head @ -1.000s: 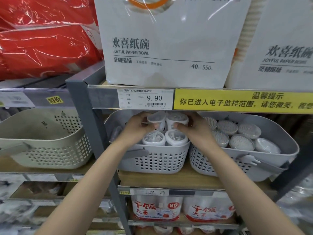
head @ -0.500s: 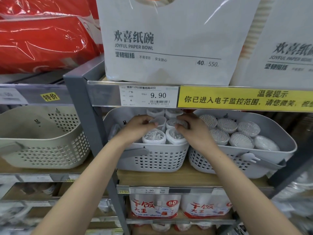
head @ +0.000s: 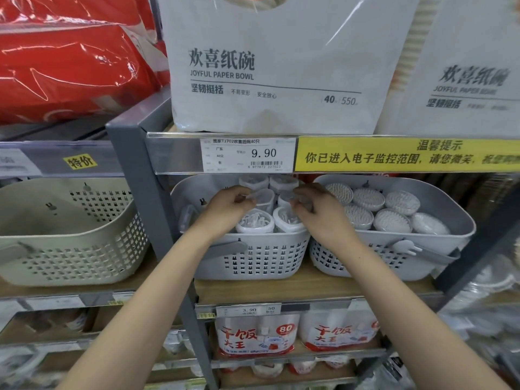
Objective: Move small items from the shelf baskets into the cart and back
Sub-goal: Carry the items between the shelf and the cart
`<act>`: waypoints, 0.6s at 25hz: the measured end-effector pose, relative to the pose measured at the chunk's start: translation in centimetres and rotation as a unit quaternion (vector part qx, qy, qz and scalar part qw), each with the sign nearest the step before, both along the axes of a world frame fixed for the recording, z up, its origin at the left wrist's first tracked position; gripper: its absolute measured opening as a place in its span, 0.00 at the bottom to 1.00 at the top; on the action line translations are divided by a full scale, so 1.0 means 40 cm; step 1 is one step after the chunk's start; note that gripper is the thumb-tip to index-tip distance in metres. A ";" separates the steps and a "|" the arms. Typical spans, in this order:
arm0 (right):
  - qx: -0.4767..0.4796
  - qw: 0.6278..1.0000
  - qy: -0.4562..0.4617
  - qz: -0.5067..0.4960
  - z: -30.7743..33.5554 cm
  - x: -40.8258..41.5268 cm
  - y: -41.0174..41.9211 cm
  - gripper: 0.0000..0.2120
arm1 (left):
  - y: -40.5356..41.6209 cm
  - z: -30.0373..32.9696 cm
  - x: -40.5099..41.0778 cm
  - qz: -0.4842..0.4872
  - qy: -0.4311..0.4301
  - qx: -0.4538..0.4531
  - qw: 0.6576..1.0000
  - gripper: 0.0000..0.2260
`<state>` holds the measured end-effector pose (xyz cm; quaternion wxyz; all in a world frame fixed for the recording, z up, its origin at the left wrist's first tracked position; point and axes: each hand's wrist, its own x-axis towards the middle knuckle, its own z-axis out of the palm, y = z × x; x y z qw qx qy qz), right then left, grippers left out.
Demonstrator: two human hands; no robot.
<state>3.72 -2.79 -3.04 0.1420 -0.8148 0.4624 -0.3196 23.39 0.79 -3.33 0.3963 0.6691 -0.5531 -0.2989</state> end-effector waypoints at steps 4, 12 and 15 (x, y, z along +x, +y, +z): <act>-0.056 0.998 0.015 0.005 0.009 -0.044 0.067 0.15 | 0.075 0.020 -0.036 0.042 -0.150 -0.088 0.984 0.17; -0.154 0.978 0.090 -0.111 -0.072 -0.313 0.272 0.15 | 0.172 0.000 -0.276 -0.189 -0.329 -0.266 0.886 0.20; -0.105 0.965 0.079 -0.226 -0.141 -0.490 0.385 0.14 | 0.170 -0.053 -0.445 -0.324 -0.303 -0.259 0.858 0.20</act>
